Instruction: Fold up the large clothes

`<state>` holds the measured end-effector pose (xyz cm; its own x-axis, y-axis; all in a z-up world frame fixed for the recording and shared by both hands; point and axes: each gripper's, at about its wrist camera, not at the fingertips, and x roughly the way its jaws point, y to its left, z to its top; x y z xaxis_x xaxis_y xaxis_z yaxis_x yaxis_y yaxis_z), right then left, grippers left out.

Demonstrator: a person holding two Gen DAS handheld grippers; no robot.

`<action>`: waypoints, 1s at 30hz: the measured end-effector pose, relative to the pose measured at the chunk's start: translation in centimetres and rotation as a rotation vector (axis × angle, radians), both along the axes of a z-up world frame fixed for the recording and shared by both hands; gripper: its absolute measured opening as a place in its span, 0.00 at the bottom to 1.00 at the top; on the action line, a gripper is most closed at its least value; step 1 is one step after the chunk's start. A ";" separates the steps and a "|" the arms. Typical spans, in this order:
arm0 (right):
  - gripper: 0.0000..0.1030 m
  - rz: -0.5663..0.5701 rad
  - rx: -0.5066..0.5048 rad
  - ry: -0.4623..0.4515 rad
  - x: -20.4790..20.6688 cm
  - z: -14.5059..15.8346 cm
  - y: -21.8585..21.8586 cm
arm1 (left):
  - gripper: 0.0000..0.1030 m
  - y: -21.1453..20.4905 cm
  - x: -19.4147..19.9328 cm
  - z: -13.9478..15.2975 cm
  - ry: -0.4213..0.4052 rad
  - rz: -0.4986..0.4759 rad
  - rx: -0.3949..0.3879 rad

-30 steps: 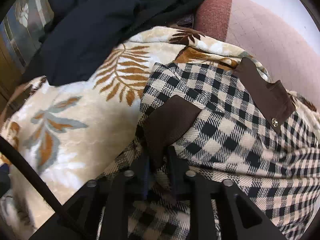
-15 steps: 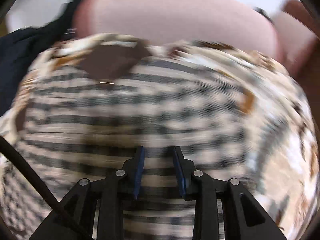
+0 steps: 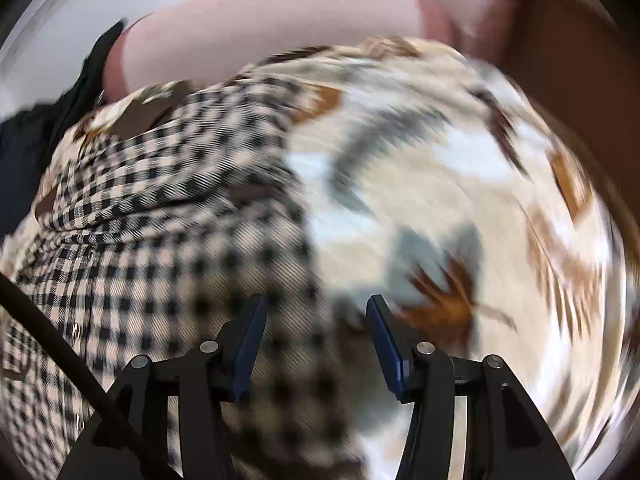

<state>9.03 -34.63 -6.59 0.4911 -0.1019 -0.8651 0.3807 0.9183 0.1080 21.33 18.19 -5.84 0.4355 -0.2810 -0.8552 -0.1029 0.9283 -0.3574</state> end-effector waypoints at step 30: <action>0.57 0.275 0.818 -0.182 -13.8 -5.1 0.5 | 0.55 -0.3 -18.0 -3.0 0.045 -0.118 -0.457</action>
<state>-4.79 -34.10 -11.69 0.5448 0.6571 -0.5209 0.0704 0.5832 0.8093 3.35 17.92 -8.85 0.3436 -0.6782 -0.6496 -0.0312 0.6831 -0.7297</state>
